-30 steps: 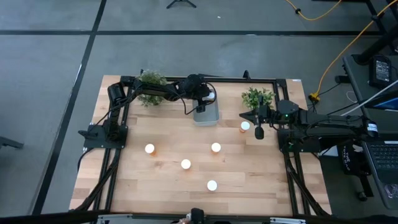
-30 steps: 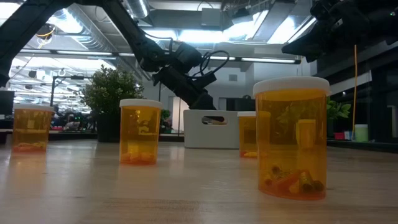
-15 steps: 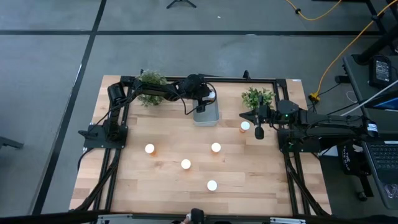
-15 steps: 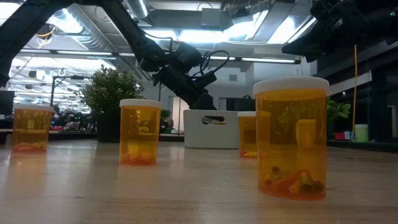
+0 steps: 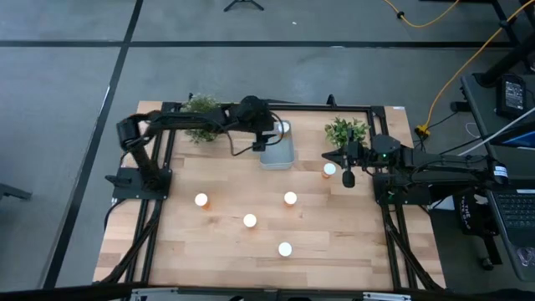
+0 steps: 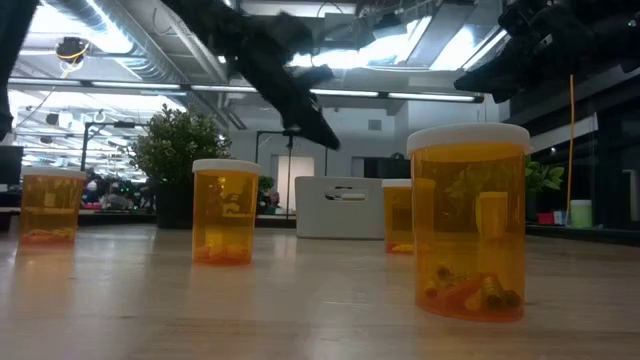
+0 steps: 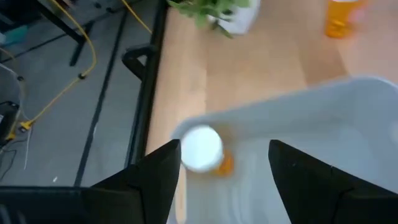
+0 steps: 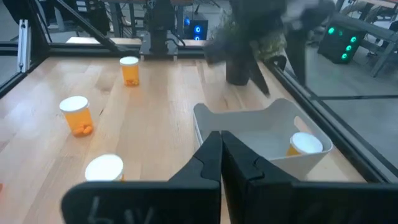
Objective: Pick and place pill bottles into a basket
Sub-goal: Put the orange pill bottle into the gray bin
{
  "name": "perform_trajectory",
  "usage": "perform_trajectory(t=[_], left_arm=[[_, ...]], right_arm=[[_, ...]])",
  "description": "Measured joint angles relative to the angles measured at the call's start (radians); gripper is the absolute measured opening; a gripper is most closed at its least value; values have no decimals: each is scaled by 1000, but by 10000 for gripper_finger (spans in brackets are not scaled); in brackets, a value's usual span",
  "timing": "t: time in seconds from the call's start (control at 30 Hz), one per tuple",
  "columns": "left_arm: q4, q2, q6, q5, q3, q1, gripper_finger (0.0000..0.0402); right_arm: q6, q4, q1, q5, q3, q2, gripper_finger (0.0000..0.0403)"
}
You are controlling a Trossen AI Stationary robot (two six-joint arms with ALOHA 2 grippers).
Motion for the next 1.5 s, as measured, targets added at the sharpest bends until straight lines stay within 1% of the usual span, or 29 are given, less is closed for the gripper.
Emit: perform_trajectory(t=[0.13, 0.3, 0.4, 0.5, 0.6, 0.73, 0.87, 1.0, 1.1, 1.2, 1.33, 1.43, 1.5], left_arm=[[-123, -130, -34, -21, 0, -5, 237], [-309, -283, -80, 15, -1, -22, 230], [-364, -365, -123, 24, -39, -41, 207], [-385, -454, -189, 37, -120, -60, 173], [-352, -549, -257, 41, -232, -87, 136], [-237, -670, -305, 45, -406, -131, 92], [-121, -781, -335, 45, -555, -166, 57], [-29, -867, -328, 65, -673, -192, 26], [-1, -909, -325, 88, -739, -202, 6], [14, -934, -335, 110, -784, -210, 3], [23, -939, -358, 112, -808, -221, 2], [97, -939, -347, 112, -825, -226, 2], [138, -939, -320, 112, -833, -226, 4]], right_arm=[[-4, 0, 0, 0, 0, 0, 3], [-4, -6, 0, 0, 0, 0, 3], [-4, -25, 0, 0, 0, 0, 3], [-4, -36, 0, 0, 0, 0, 3], [-4, -40, 0, 0, -3, 0, 3], [-4, -44, 0, 0, -3, 0, 3], [-2, -23, 0, 0, -4, 0, 3], [1, -23, 0, 0, -4, 0, 3], [1, -24, 0, 0, -4, 0, 3], [12, -24, 0, 0, -4, 3, 3], [81, -46, 2, 0, -5, 36, 3], [84, -55, 19, 1, -1, 62, 3], [111, -92, 36, 19, 23, 79, 3]])
